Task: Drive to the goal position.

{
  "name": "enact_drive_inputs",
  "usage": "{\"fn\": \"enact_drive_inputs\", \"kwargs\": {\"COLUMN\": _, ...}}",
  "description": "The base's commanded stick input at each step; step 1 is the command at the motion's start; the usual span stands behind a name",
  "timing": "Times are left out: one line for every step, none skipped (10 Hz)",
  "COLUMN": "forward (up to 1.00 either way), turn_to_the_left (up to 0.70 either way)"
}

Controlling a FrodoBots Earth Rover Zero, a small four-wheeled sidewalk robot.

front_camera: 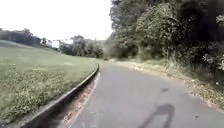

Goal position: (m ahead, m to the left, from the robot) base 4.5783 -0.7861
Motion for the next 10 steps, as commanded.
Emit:
{"fn": "enact_drive_inputs", "kwargs": {"forward": 0.7, "turn_to_the_left": -0.06}}
{"fn": "enact_drive_inputs", "kwargs": {"forward": 0.7, "turn_to_the_left": -0.02}}
{"fn": "enact_drive_inputs", "kwargs": {"forward": 0.7, "turn_to_the_left": -0.01}}
{"fn": "enact_drive_inputs", "kwargs": {"forward": 0.7, "turn_to_the_left": 0.0}}
{"fn": "enact_drive_inputs", "kwargs": {"forward": 0.7, "turn_to_the_left": 0.0}}
{"fn": "enact_drive_inputs", "kwargs": {"forward": 0.7, "turn_to_the_left": 0.0}}
{"fn": "enact_drive_inputs", "kwargs": {"forward": 0.7, "turn_to_the_left": 0.0}}
{"fn": "enact_drive_inputs", "kwargs": {"forward": 0.7, "turn_to_the_left": -0.01}}
{"fn": "enact_drive_inputs", "kwargs": {"forward": 0.7, "turn_to_the_left": -0.03}}
{"fn": "enact_drive_inputs", "kwargs": {"forward": 0.7, "turn_to_the_left": -0.03}}
